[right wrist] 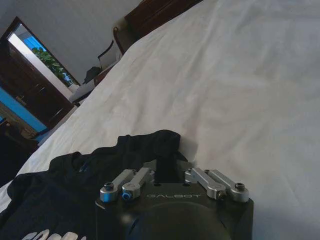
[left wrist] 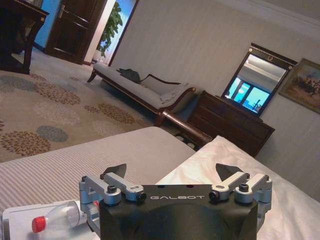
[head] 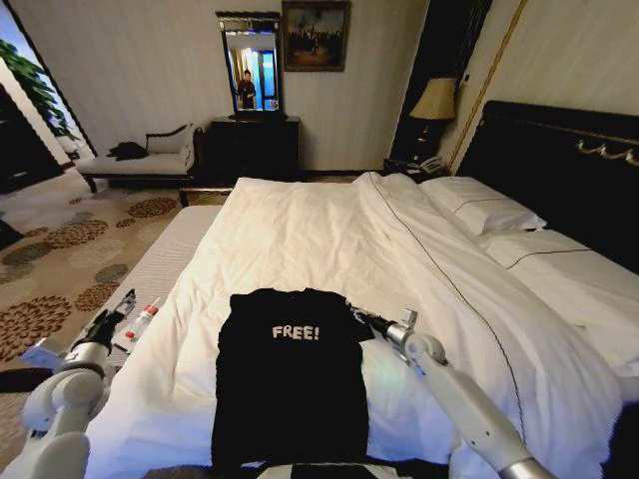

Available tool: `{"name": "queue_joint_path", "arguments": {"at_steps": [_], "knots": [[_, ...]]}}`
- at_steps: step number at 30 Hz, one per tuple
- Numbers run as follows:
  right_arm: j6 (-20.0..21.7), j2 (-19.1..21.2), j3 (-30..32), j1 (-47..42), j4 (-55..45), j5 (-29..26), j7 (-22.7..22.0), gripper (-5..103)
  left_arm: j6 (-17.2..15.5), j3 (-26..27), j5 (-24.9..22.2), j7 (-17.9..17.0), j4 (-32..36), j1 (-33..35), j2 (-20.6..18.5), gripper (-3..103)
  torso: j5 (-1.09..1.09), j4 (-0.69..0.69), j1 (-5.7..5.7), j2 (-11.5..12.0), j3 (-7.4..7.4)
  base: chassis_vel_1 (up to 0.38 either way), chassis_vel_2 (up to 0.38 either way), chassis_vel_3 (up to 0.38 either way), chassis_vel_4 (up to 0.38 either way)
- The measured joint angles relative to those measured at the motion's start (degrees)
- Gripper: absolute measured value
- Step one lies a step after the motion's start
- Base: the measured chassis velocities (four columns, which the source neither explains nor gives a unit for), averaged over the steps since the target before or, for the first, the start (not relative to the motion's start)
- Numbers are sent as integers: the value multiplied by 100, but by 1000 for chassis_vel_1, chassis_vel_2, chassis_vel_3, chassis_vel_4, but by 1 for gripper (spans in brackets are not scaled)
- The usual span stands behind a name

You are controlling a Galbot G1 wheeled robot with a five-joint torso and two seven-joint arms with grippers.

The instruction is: Fold the clothes on the bed.

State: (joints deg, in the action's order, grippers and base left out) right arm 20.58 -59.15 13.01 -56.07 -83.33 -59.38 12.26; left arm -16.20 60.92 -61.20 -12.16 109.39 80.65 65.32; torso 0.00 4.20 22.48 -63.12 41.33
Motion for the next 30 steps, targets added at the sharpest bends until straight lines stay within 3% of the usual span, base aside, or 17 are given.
{"name": "queue_joint_path", "arguments": {"at_steps": [2, 7, 12, 18, 22, 25, 28, 30], "knots": [[-44, -3, 34, 0, -10, 13, 79, 14, 2, 0, 3, 0, -12, -5, 3, 100, -1, 0, 0, 0, 0, 0, 0, 0, 0], [-114, 22, 120, -25, -11, 32, 403, 1, 5, -7, 6, -2, -47, -30, 5, 100, 0, 0, 0, 0, 0, 0, 0, 0, 0], [-172, 64, 199, -72, 1, 156, 736, 0, 6, -37, 6, -8, -65, -56, 5, 100, 0, 1, 0, 0, 0, 0, 0, 0, 0], [-207, 65, 209, -8, 134, 275, 669, -1, 6, -63, 20, -12, -71, -64, 5, 100, 0, 1, 0, 0, 0, 0, 0, 0, 0], [-105, 43, 146, 194, 376, 166, 644, 20, 6, -68, 36, -13, -72, -47, 7, 100, 0, 0, 0, 0, 0, 0, 0, 0, 0], [3, 26, 123, 276, 497, 69, 627, 25, 7, -63, 37, -13, -71, -33, 6, 100, 0, -1, 0, 0, 0, 0, 0, 0, 0], [149, 16, 128, 320, 646, 13, 672, 42, 7, -23, 25, -14, -63, -21, -19, 100, 0, 0, 0, 0, 0, 0, 0, 0, 0], [178, 17, 135, 319, 670, 13, 711, 47, 7, -16, 23, -14, -63, -18, -24, 100, 0, 0, 0, 0, 0, 0, 0, 0, 0]]}}
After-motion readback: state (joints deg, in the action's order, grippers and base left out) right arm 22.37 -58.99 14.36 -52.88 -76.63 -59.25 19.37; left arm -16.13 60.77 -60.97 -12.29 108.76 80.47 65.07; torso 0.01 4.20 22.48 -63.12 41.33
